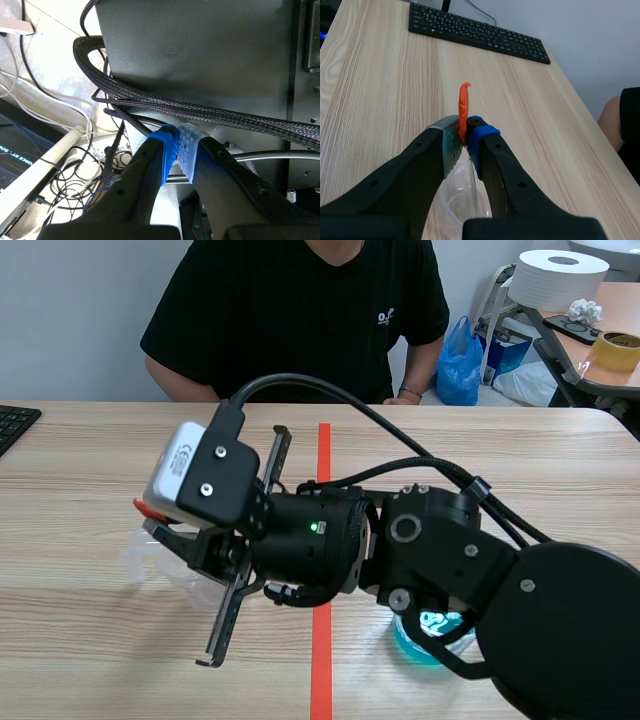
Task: Do the redox reaction experiment.
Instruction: 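Lift the metal plate out of the left beaker, then move the plate over the blue solution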
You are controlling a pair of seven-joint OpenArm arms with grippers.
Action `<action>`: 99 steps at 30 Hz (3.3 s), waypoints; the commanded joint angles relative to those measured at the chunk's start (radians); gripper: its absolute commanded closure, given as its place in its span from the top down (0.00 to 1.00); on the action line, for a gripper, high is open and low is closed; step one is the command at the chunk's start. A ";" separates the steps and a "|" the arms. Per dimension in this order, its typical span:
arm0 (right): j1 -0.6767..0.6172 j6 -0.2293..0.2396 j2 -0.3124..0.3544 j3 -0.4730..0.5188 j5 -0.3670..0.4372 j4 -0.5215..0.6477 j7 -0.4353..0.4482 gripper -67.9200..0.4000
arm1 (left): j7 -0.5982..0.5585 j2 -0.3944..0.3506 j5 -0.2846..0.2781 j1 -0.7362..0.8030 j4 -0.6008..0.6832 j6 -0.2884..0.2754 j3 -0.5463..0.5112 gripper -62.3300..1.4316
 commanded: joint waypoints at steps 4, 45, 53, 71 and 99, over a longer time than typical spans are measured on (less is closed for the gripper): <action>0.013 0.030 -0.001 0.053 0.119 0.110 -0.091 0.02 | -0.005 0.000 -0.002 0.003 0.011 -0.002 -0.002 0.09; -0.168 0.130 0.006 0.586 0.573 0.699 -0.768 0.02 | -0.005 0.000 -0.002 0.003 0.011 -0.002 -0.002 0.09; -0.330 0.196 0.006 0.746 0.573 0.807 -0.791 0.02 | -0.005 0.000 -0.002 0.003 0.011 -0.002 -0.002 0.09; -0.640 0.303 0.044 1.040 0.573 0.897 -0.703 0.02 | -0.005 0.000 -0.002 0.003 0.011 -0.002 -0.002 0.09; -0.736 0.303 0.138 1.113 0.576 0.898 -0.570 0.02 | -0.005 0.000 -0.002 0.003 0.011 -0.002 -0.002 0.09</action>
